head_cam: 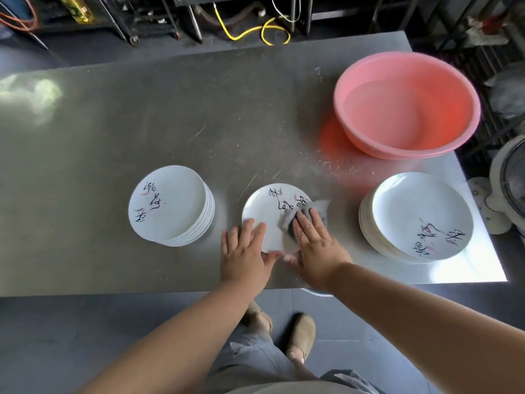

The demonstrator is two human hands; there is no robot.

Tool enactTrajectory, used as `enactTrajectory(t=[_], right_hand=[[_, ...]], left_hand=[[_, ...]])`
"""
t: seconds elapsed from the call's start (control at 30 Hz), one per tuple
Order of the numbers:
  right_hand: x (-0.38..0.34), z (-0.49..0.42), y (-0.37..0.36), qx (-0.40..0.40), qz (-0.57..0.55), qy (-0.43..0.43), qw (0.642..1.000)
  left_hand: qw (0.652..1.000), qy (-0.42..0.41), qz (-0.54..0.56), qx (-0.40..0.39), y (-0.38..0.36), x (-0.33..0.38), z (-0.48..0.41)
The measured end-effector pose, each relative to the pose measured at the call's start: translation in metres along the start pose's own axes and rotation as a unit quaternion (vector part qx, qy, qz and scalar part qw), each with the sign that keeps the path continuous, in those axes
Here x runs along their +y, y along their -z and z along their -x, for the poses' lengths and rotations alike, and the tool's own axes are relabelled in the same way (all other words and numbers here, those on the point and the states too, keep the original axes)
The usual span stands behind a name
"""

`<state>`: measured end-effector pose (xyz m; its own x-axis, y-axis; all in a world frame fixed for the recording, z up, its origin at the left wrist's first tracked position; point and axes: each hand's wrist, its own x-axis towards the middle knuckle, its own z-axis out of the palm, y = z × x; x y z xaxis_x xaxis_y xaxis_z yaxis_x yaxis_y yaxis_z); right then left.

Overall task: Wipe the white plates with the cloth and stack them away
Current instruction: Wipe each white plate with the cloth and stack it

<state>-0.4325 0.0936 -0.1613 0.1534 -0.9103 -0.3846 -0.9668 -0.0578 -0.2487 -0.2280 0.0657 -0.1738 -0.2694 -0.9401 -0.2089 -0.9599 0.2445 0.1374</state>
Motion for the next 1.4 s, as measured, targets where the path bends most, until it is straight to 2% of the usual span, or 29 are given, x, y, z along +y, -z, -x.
enactTrajectory(t=[0.13,0.23,0.37,0.47,0.53,0.57,0.63,0.73,0.8,0.87,0.93,1.0,1.03,1.1,1.2,1.27,1.33,1.37,1.4], right_hand=[[-0.007,0.039,-0.032,0.056,0.023,0.119,0.991],[0.02,0.019,-0.025,0.026,0.035,0.11,0.993],[0.023,0.006,-0.017,0.017,-0.007,0.032,0.999],[0.005,0.025,-0.021,0.008,-0.026,0.076,0.997],[-0.001,0.038,-0.014,0.035,-0.103,0.112,0.988],[-0.003,0.043,-0.004,0.049,-0.179,0.089,0.979],[-0.003,0.046,0.023,0.047,-0.328,-0.021,0.943],[0.008,0.03,0.061,0.03,-0.451,-0.174,0.875],[0.018,0.012,0.081,0.016,-0.422,-0.216,0.88],[0.024,-0.005,0.09,-0.04,-0.336,-0.25,0.907],[0.026,-0.02,0.086,-0.093,-0.278,-0.272,0.917],[0.022,-0.03,0.079,-0.106,-0.273,-0.278,0.915],[0.019,-0.032,0.077,-0.1,-0.28,-0.284,0.912],[0.015,-0.031,0.077,-0.081,-0.297,-0.273,0.912],[0.013,-0.023,0.085,0.043,-0.341,-0.257,0.903],[0.007,-0.016,0.092,0.161,-0.378,-0.212,0.887],[-0.006,-0.007,0.112,0.276,-0.423,-0.128,0.853],[-0.014,-0.002,0.126,0.315,-0.438,-0.078,0.838],[-0.02,0.001,0.138,0.34,-0.439,-0.041,0.831]], left_hand=[[0.998,0.012,0.027,0.051,0.0,0.009,0.011],[0.996,0.004,0.063,0.064,-0.003,0.007,0.02],[1.0,-0.017,0.019,-0.014,-0.004,0.006,0.022],[0.999,0.001,0.013,-0.05,0.003,0.008,0.019],[0.997,-0.006,0.007,-0.072,0.009,0.006,0.014],[0.996,-0.011,0.02,-0.083,0.012,0.004,0.012],[0.993,-0.008,0.077,-0.093,0.02,-0.003,0.007],[0.977,0.051,0.204,-0.031,0.034,-0.016,-0.003],[0.945,0.144,0.291,-0.041,0.045,-0.025,-0.016],[0.901,0.218,0.354,-0.121,0.056,-0.029,-0.031],[0.821,0.301,0.425,-0.236,0.067,-0.028,-0.042],[0.732,0.355,0.486,-0.32,0.078,-0.026,-0.048],[0.709,0.357,0.504,-0.34,0.081,-0.025,-0.051],[0.695,0.351,0.523,-0.347,0.088,-0.023,-0.057],[0.663,0.347,0.589,-0.305,0.105,-0.019,-0.065],[0.602,0.348,0.678,-0.239,0.124,-0.019,-0.073],[0.525,0.302,0.775,-0.18,0.153,-0.019,-0.081],[0.485,0.278,0.813,-0.163,0.169,-0.019,-0.085],[0.461,0.261,0.834,-0.154,0.183,-0.021,-0.087]])
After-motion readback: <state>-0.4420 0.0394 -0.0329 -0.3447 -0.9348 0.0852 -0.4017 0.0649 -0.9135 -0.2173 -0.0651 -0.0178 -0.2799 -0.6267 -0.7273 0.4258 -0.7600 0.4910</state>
